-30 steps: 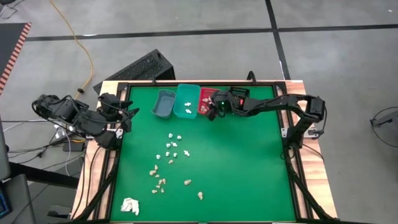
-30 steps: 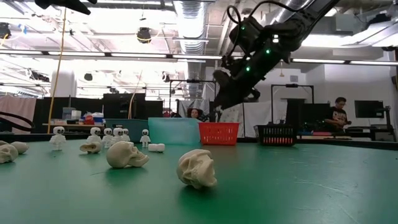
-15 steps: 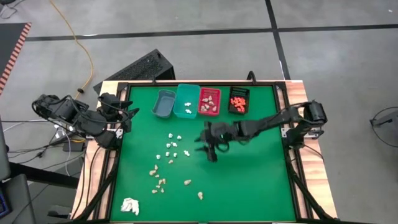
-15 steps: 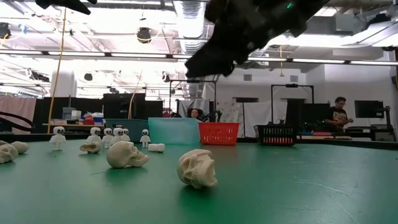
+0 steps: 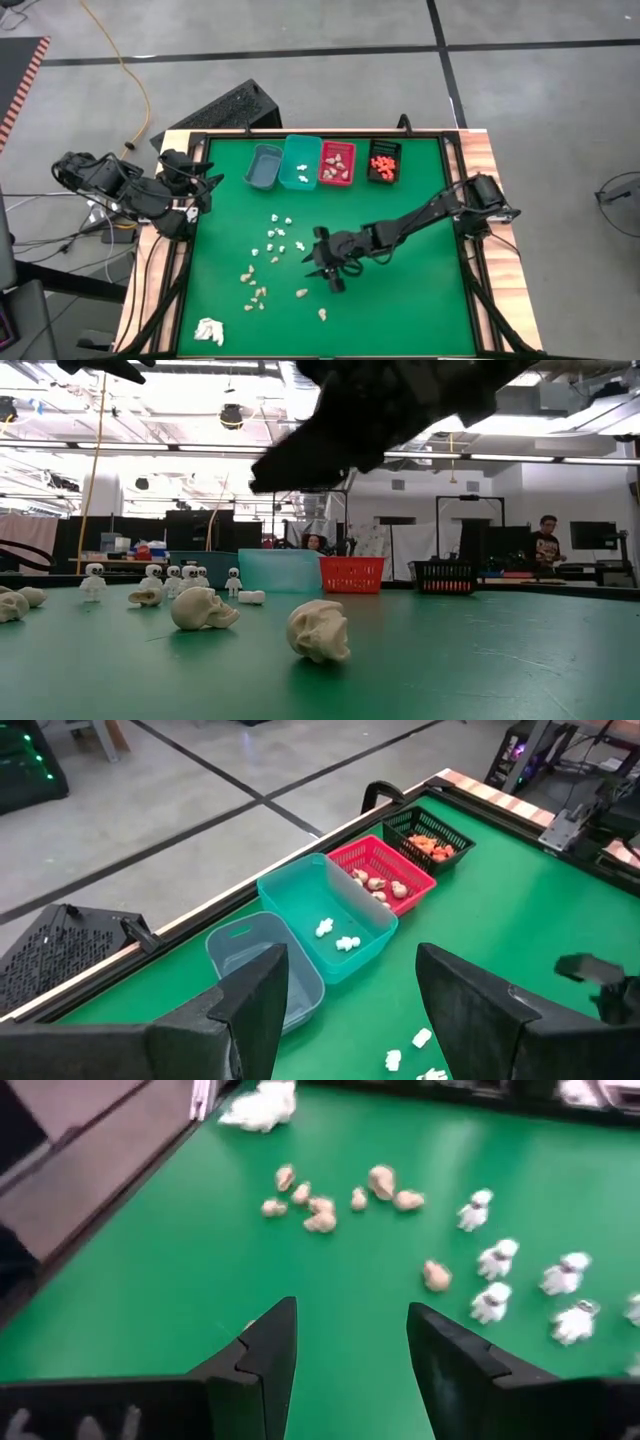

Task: Sort Halloween decoration
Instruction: Put the white skull toy into the red bin

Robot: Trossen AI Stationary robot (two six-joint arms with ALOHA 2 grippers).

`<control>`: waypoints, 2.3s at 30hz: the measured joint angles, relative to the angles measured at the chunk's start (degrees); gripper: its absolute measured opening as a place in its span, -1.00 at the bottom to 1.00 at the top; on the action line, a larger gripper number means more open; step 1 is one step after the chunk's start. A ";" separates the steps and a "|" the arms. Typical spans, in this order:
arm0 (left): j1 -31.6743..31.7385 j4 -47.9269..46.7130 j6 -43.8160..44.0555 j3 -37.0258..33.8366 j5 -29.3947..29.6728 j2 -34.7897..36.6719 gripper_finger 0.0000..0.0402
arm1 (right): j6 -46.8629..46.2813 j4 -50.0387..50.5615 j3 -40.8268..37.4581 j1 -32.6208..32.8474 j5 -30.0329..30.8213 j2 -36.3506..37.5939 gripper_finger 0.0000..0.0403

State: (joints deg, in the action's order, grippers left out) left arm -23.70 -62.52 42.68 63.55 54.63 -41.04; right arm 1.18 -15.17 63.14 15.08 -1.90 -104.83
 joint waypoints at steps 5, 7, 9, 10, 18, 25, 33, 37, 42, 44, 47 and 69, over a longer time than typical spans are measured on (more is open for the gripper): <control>0.00 -0.45 0.03 0.00 -0.57 0.14 0.05 | 2.94 0.10 5.40 -0.89 -6.29 -4.48 -0.08; 0.00 -1.23 0.04 0.00 -0.94 0.15 0.05 | 3.78 -0.60 6.73 -1.02 -7.34 -5.75 -0.08; 0.02 -1.35 0.04 0.00 -1.33 0.31 0.05 | 4.76 0.04 7.94 -1.03 -9.18 -7.49 -0.08; 0.02 -1.56 0.06 0.00 -1.71 0.38 0.05 | 5.28 -0.74 8.86 -0.93 -9.97 -8.66 -0.08; 0.02 -2.46 0.04 0.00 -3.42 0.25 0.05 | 5.95 -0.88 14.48 1.08 -13.37 -15.96 -0.08; 0.01 -3.28 0.01 0.00 -3.26 -0.03 0.05 | 3.17 1.48 15.41 0.88 -13.25 -17.64 -0.08; 0.02 -4.13 -0.14 0.00 -3.13 -0.07 0.05 | 2.60 5.15 15.47 1.08 -12.90 -20.18 -0.18; 0.02 -4.15 -0.18 0.00 -2.87 -0.08 0.05 | 2.54 4.70 15.69 1.29 -12.71 -22.47 -0.22; 0.02 -4.13 -0.11 0.00 -2.84 -0.06 0.05 | -1.21 4.72 15.67 1.28 -12.23 -24.39 -0.34; 0.02 -4.12 -0.05 0.00 -2.84 -0.07 0.05 | -1.07 5.08 15.67 1.32 -11.41 -24.44 -0.42; 0.02 -4.09 -0.04 0.00 -2.62 -0.07 0.05 | -0.76 5.31 15.56 1.40 -10.59 -24.50 -0.53; 0.01 -4.01 -0.02 0.00 -0.34 -0.05 0.05 | 9.24 19.01 15.12 0.66 -1.57 -15.90 -0.71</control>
State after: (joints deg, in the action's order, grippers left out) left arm -23.69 -66.53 42.66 63.55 54.29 -41.08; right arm 10.43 3.84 78.26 15.74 -3.46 -120.73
